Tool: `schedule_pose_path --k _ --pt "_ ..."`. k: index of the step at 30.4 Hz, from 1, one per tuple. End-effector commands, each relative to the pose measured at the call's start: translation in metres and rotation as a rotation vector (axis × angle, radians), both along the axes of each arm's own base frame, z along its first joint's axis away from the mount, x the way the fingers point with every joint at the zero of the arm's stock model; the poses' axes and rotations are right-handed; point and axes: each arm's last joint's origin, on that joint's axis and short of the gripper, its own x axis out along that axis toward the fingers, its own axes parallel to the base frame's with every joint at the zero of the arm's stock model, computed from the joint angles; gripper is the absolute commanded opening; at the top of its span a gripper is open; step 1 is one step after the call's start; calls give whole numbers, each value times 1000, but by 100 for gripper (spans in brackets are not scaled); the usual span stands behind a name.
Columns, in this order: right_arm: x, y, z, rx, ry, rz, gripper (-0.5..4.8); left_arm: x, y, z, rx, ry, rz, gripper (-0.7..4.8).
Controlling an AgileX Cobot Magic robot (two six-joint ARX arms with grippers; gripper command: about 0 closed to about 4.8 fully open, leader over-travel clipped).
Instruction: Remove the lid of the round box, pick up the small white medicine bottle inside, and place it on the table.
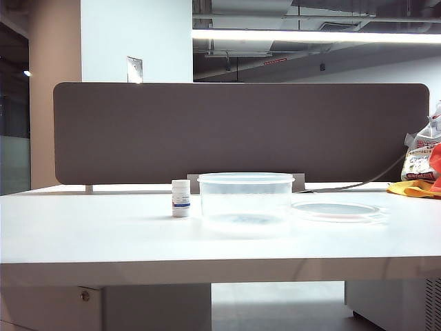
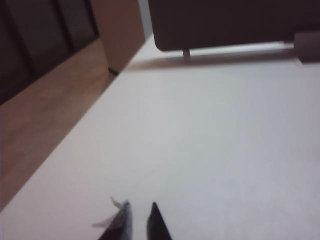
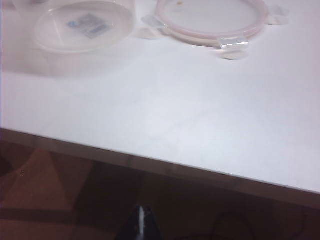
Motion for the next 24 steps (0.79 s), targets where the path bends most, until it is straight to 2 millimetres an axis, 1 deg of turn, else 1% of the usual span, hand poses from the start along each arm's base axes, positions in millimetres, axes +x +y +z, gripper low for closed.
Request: schedule_pose_path --k 1,4,6,9,10,12,24 --pt "1 0 3 7 -18 -6 0 -3 2 4 -16 -49 21 49" --pt "1 0 3 7 -18 -6 0 -5 2 4 -85 -86 -33 49" --pt "1 0 3 7 -18 -6 0 -6 3 0 -101 -101 -94 49" --pt "1 0 2 7 -18 -6 0 -6 5 -13 -103 -106 -150 49" --pt "1 0 2 7 -18 -6 0 -4 6 -22 -114 -80 -159 49" --pt "1 0 3 7 -18 -6 0 -5 7 -28 -121 -17 -160 49" --pt "1 0 2 6 -17 -6 0 -5 6 -29 -142 -11 -172 49"
